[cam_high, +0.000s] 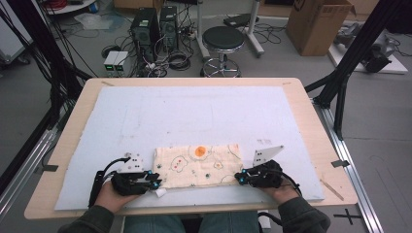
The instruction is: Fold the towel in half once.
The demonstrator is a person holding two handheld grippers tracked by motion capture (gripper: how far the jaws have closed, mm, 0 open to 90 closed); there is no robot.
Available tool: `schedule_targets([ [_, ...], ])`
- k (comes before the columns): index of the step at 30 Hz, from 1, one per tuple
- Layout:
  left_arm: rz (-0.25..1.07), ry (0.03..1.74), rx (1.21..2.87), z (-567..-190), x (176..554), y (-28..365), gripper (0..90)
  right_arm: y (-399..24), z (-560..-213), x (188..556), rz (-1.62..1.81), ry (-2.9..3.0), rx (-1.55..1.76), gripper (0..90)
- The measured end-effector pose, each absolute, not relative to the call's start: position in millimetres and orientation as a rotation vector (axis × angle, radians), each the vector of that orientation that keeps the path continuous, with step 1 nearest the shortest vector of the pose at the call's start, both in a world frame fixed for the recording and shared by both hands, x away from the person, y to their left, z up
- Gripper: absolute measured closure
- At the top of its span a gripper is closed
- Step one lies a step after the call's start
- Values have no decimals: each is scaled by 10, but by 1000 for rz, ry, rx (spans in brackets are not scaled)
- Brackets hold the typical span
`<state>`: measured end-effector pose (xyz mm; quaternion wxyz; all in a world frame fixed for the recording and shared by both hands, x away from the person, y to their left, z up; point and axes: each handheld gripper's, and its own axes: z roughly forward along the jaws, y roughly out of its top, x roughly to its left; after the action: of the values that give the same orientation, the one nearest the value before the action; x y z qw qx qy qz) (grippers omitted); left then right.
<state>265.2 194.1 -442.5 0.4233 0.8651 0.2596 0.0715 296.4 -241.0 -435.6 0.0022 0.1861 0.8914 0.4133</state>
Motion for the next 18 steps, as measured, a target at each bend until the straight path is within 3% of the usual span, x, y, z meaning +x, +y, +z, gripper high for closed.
schedule_targets([
  [13, 179, 652, 2164, -4419, 2660, 1959, 710, -2410, -4328, 2894, 1319, 2830, 555, 859],
  [18, 188, 654, 2162, -4413, 2658, 1963, 699, -2416, -4360, 2917, 1324, 2845, 578, 805],
])
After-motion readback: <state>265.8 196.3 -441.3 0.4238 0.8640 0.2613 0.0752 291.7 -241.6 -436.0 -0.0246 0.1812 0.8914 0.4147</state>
